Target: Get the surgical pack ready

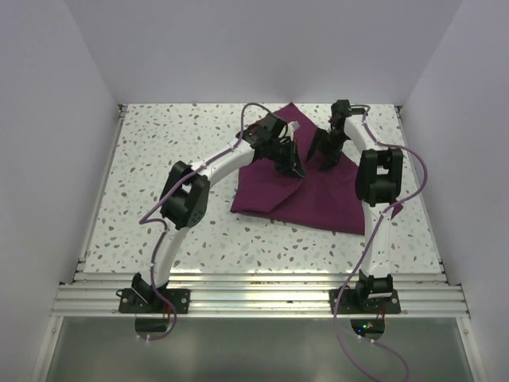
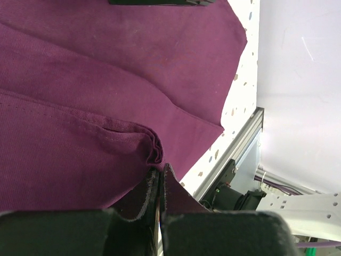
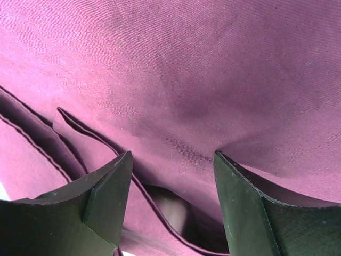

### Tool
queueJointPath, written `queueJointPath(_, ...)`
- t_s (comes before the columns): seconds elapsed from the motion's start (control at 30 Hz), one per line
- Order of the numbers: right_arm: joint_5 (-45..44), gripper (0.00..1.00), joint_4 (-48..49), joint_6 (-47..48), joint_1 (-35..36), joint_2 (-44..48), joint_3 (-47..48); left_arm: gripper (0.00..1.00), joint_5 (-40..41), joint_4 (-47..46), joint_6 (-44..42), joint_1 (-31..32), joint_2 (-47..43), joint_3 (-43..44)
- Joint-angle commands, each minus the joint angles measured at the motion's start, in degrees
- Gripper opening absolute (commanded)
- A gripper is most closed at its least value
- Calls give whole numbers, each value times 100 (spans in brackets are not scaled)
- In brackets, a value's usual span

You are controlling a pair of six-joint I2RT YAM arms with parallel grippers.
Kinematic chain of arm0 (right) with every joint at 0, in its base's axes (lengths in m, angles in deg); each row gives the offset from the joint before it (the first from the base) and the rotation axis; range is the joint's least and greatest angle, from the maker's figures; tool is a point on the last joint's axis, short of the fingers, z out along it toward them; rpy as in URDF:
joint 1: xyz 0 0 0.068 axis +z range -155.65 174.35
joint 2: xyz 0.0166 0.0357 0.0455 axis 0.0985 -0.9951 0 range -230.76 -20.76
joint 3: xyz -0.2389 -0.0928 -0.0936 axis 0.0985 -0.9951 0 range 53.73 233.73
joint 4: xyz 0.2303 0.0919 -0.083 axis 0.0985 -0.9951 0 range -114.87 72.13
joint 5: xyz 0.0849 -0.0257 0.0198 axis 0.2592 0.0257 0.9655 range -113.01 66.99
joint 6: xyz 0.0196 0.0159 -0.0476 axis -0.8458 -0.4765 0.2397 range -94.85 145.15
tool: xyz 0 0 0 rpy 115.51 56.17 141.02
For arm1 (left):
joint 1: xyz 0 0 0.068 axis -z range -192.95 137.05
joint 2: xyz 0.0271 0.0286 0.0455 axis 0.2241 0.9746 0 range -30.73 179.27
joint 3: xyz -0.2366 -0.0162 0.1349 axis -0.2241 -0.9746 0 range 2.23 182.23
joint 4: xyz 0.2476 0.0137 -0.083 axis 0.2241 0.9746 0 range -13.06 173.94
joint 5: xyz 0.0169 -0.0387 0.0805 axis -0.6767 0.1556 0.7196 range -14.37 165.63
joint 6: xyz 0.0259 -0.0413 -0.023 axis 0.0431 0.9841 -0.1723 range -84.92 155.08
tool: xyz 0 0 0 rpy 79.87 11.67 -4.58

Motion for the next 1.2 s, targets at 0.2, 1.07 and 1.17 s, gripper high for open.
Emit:
queueJointPath(0.2,-195,66,-292,143,-23,-474,28,0,-280,-392,205,221,315,464)
queueJointPath(1.07,-895,68,-195,-59,-154,796,231,46,440,424,-1480,-595,-783,209)
queueJointPath(1.17,-1397,70,-125,-147,-374,1299,-50,46,440,609,-2043,-903,-1073,-62)
